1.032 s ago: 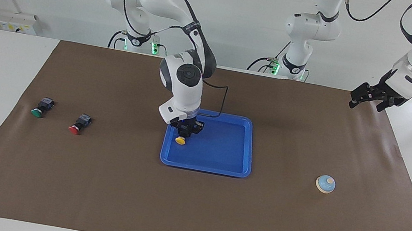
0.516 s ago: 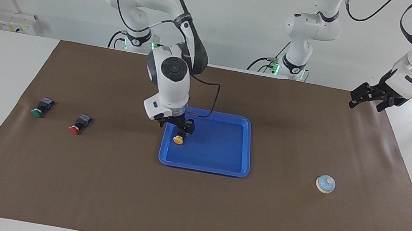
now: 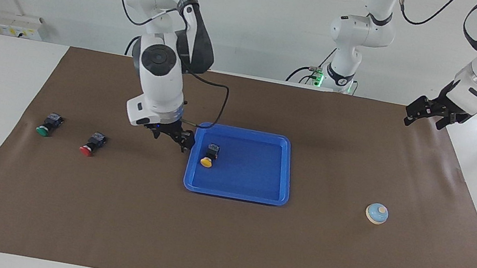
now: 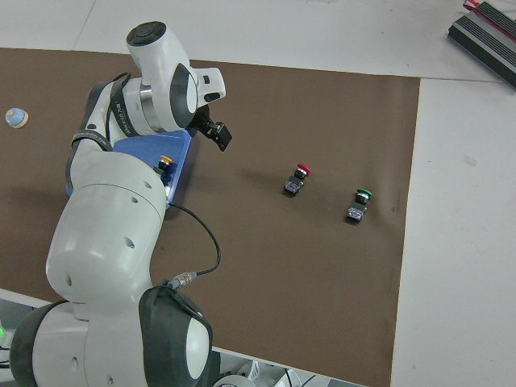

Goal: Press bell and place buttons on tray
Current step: 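Release the yellow button and raise the right gripper away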

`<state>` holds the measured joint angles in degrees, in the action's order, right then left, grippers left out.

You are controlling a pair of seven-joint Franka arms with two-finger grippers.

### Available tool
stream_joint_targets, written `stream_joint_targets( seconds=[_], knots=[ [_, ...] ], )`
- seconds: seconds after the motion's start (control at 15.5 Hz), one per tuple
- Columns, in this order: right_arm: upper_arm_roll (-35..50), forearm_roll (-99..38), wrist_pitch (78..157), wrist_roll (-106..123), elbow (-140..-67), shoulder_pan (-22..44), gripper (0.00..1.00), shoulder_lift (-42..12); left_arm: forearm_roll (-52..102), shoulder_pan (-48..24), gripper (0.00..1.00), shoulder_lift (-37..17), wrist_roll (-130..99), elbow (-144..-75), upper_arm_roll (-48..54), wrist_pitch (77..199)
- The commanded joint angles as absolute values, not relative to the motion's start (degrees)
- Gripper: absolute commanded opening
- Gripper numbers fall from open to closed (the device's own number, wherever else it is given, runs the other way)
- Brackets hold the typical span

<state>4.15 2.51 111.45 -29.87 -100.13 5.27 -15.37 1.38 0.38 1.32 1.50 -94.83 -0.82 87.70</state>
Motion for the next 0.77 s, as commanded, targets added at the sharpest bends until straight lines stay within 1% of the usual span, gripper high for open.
stream_joint_targets(
  seconds=[0.0, 0.26, 0.32, 0.58, 0.71],
  knots=[
    [4.8, 3.4, 111.2, -23.0, -102.2, -1.4, 1.00, -14.7, 0.7, 0.4, 1.00, 1.7, 1.7, -94.5, -0.8, 87.1],
    [4.8, 4.0, 112.9, -16.1, -107.1, -7.1, 1.00, -13.1, 0.7, 0.4, 1.00, 1.7, 1.7, -94.5, -0.8, 87.1],
    [4.8, 4.1, 114.7, -15.0, -108.5, -8.3, 1.00, -12.7, 0.7, 0.4, 1.00, 1.7, 1.7, -94.5, -0.9, 87.1],
    [4.8, 4.1, 129.9, -10.9, -120.6, -12.1, 1.00, -10.2, 0.7, 0.4, 1.00, 1.7, 1.7, -94.5, -0.8, 87.1],
    [4.8, 4.1, 134.7, -11.0, -123.5, -12.1, 1.00, -10.3, 0.7, 0.4, 1.00, 1.7, 1.7, -94.5, -0.8, 87.1]
  ],
)
